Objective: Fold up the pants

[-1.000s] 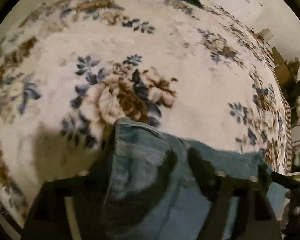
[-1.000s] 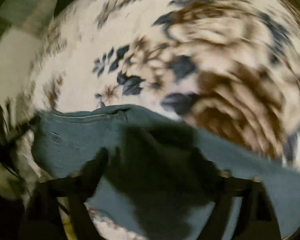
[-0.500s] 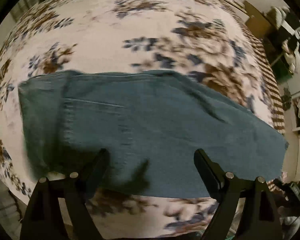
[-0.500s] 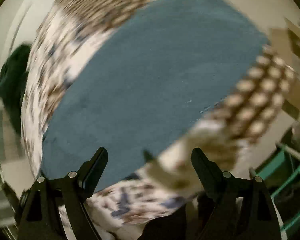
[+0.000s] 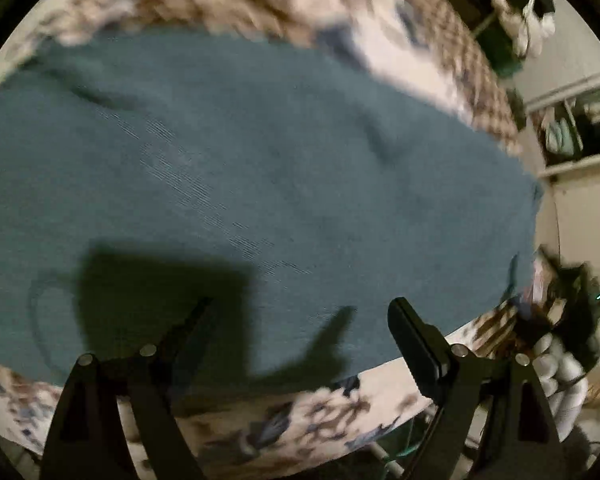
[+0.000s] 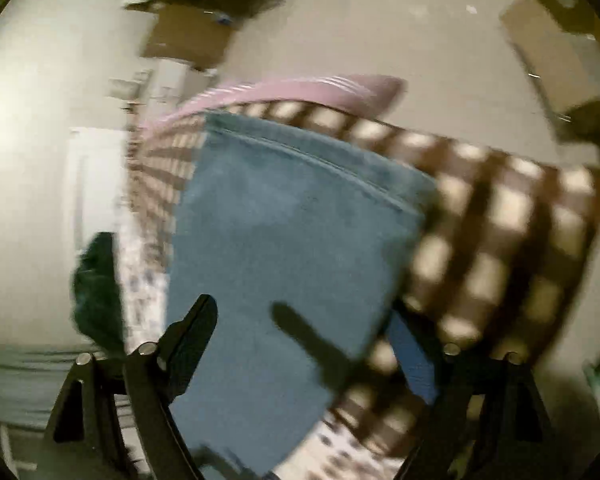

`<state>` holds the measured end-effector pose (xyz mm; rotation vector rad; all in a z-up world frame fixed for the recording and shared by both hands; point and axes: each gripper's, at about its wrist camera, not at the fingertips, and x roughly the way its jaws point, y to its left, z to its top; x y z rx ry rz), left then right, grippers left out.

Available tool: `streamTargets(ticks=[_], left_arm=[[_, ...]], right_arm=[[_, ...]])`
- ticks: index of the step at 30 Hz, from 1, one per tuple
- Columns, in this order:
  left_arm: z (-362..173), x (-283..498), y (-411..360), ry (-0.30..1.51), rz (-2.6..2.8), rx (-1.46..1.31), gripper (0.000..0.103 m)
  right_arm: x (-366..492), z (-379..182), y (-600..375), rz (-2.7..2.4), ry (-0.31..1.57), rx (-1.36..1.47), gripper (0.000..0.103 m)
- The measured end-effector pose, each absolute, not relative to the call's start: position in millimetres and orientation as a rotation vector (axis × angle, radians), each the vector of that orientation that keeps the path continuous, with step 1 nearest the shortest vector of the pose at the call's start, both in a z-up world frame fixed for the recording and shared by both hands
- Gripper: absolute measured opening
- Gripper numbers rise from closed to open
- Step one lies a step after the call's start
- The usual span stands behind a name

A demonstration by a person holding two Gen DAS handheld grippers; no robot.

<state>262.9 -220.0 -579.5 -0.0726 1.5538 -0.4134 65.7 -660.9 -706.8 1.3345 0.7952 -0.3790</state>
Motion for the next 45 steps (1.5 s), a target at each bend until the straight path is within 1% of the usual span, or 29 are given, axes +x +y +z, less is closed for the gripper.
streamTargets(ticks=[1, 2, 3, 6, 8, 10, 11, 12, 13, 16, 19, 20, 21, 22, 23, 25, 28, 36, 39, 45], left_arm=[[-589, 263, -226, 1.562, -0.410, -0.049, 0.088], [-595, 263, -231, 1.556, -0.414, -0.018, 0.097], [-597, 264, -236, 1.553, -0.436, -0.021, 0.103], [-601, 265, -246, 1.562, -0.409, 0.044, 0.103], [-603, 267, -252, 1.574, -0.402, 0.089, 0.103], [-604, 268, -258, 1.579, -0.385, 0.114, 0.103], [-605, 268, -261, 1.581, -0.371, 0.134, 0.103], [-606, 268, -265, 1.582, -0.354, 0.160, 0.103], [-607, 269, -270, 1.588, -0.336, 0.185, 0.103], [-610, 273, -277, 1.606, -0.286, 0.186, 0.103], [-610, 278, -281, 1.606, -0.250, 0.153, 0.103], [-609, 279, -282, 1.604, -0.241, 0.147, 0.103], [-607, 280, -279, 1.601, -0.237, 0.139, 0.103], [-605, 281, -280, 1.594, -0.232, 0.120, 0.103], [-601, 279, -277, 1.579, -0.228, 0.089, 0.103], [-589, 278, -273, 1.536, -0.231, 0.046, 0.103], [-567, 276, -274, 1.458, -0.210, 0.087, 0.103], [-507, 284, -254, 1.309, -0.190, 0.095, 0.103], [-499, 278, -221, 1.271, -0.179, 0.073, 0.103], [-476, 269, -150, 1.232, -0.132, 0.030, 0.103]], right_arm=[[67, -711, -666, -0.365, 0.775, 1.356, 0.081], [68, -716, -670, -0.345, 0.750, 1.376, 0.081], [72, -721, -674, -0.322, 0.728, 1.388, 0.081], [81, -722, -682, -0.243, 0.686, 1.395, 0.080], [87, -716, -684, -0.157, 0.644, 1.368, 0.077], [92, -715, -683, -0.148, 0.680, 1.316, 0.076], [95, -720, -684, -0.143, 0.692, 1.317, 0.073], [97, -725, -684, -0.142, 0.701, 1.331, 0.067], [97, -727, -686, -0.131, 0.688, 1.363, 0.066], [100, -716, -689, -0.069, 0.627, 1.368, 0.066], [115, -726, -683, -0.099, 0.698, 1.308, 0.066], [119, -734, -682, -0.099, 0.719, 1.328, 0.063], [122, -740, -681, -0.103, 0.725, 1.346, 0.041], [126, -739, -681, -0.140, 0.735, 1.329, 0.013], [128, -737, -680, -0.169, 0.746, 1.305, 0.010], [133, -721, -673, -0.202, 0.746, 1.238, 0.008], [129, -693, -664, -0.218, 0.730, 1.180, 0.007], [147, -595, -619, -0.146, 0.691, 1.048, 0.007], [164, -566, -590, -0.089, 0.682, 1.005, 0.007], [197, -528, -518, 0.008, 0.715, 0.925, 0.007]])
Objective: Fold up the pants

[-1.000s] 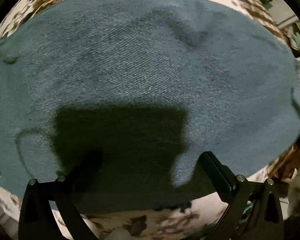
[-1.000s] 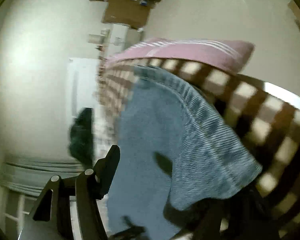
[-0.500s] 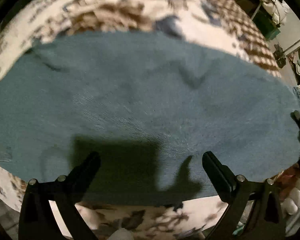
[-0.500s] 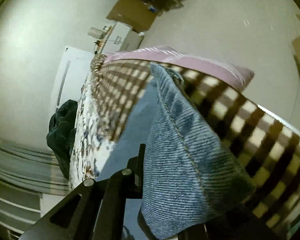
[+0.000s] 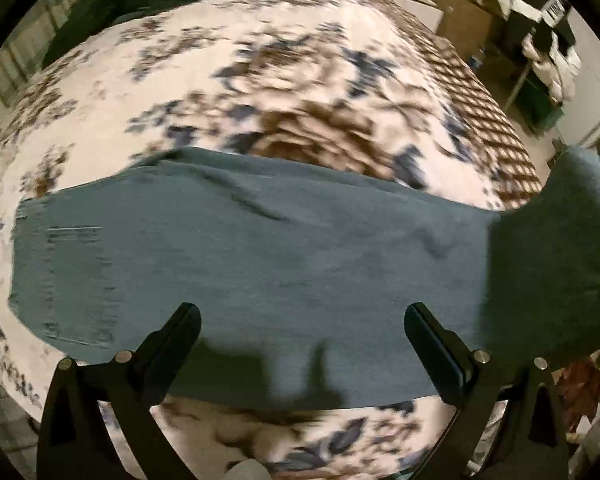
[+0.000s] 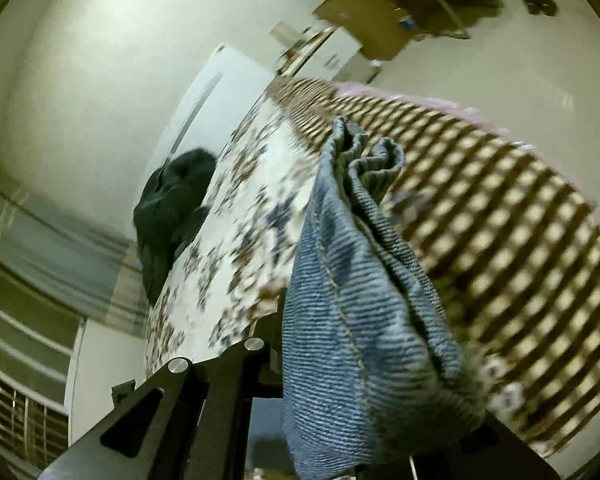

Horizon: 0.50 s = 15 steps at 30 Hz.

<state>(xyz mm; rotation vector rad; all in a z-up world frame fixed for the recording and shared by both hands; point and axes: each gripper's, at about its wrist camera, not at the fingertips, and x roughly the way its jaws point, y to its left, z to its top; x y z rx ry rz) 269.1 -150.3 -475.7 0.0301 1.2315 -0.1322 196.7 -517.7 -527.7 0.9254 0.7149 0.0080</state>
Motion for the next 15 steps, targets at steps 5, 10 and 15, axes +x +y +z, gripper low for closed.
streamTargets(ticks=[5, 10, 15], left_arm=[[-464, 268, -88, 1.230, -0.080, -0.031, 0.103], [-463, 269, -17, 1.219, 0.011, -0.082, 0.103], [-476, 263, 48, 1.235, 0.102, -0.138, 0.103]], right_arm=[[215, -521, -451, 0.062, 0.769, 0.875, 0.007], [248, -535, -361, 0.153, 0.860, 0.820, 0.007], [266, -588, -257, 0.250, 1.007, 0.685, 0.007]])
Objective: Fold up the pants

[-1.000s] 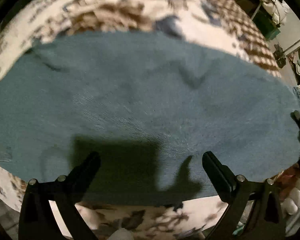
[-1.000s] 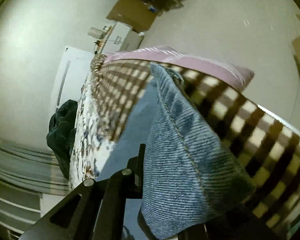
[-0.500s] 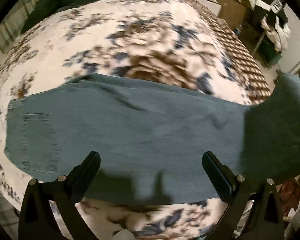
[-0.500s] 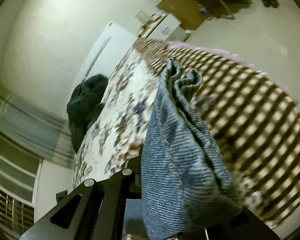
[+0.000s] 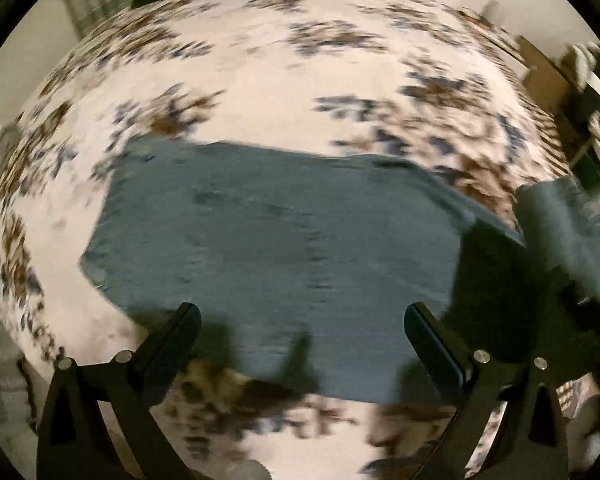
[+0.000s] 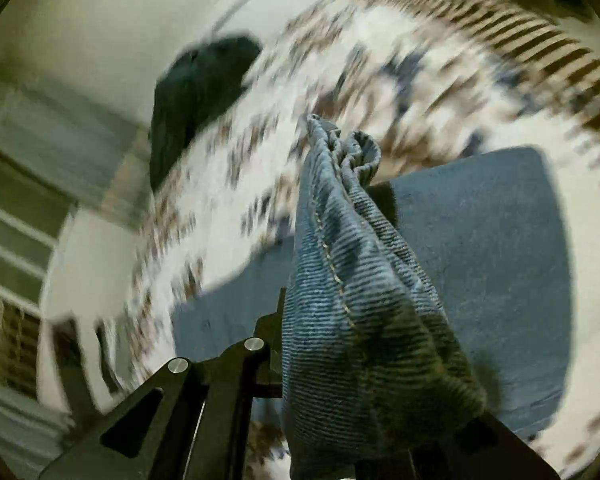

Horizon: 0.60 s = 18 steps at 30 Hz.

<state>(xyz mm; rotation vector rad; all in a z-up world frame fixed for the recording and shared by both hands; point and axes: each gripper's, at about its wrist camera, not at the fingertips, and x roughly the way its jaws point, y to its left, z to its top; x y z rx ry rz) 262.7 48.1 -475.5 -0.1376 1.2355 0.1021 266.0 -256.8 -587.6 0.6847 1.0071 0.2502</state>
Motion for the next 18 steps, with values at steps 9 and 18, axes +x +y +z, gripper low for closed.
streamTargets(ticks=[9, 18], left_arm=[[-498, 255, 116, 1.292, 0.196, -0.223, 0.103], [-502, 283, 69, 1.276, 0.027, -0.246, 0.103]], right_arm=[[285, -650, -140, 0.384, 1.300, 0.538, 0.059], [245, -619, -241, 0.091, 1.290, 0.597, 0.071]])
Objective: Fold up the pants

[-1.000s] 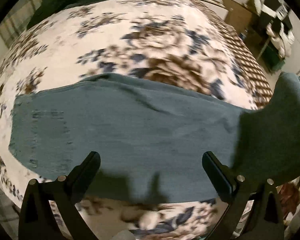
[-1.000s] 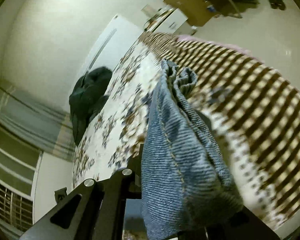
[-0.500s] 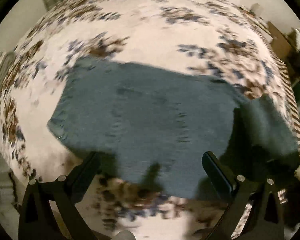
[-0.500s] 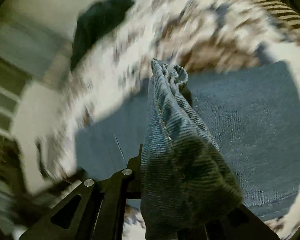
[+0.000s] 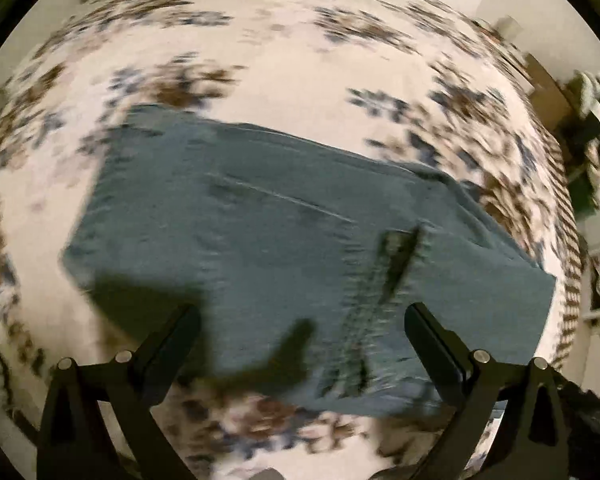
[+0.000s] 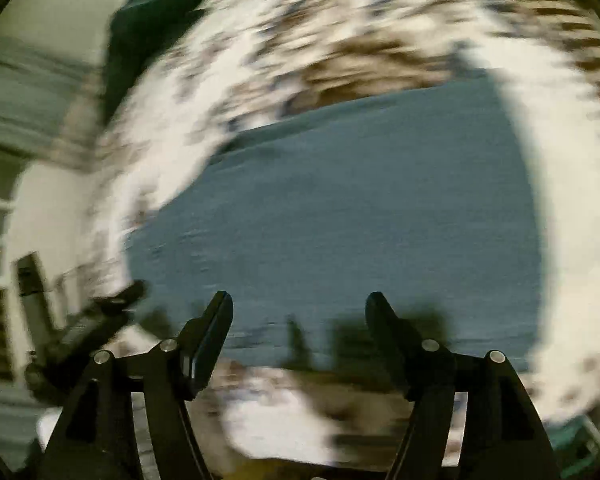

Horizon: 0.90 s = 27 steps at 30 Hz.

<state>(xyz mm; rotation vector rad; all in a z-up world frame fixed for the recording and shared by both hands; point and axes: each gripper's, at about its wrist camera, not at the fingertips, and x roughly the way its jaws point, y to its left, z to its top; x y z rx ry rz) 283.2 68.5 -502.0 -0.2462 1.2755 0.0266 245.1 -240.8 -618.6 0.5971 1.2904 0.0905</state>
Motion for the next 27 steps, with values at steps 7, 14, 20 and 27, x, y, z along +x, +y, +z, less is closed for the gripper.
streamTargets(ticks=[7, 14, 20, 27], left_arm=[[-554, 301, 19, 1.337, 0.045, -0.031, 0.103], [-568, 301, 34, 1.355, 0.031, -0.036, 0.103], [-523, 279, 63, 1.265, -0.029, -0.228, 0.103], [-496, 236, 131, 1.167, 0.022, -0.463, 0.103]], right_arm=[[227, -648, -306, -0.178, 1.382, 0.500, 0.071], [231, -684, -308, -0.281, 1.472, 0.345, 0.071], [235, -666, -293, -0.273, 1.465, 0.260, 0.073], [226, -629, -275, -0.203, 1.423, 0.226, 0.099]])
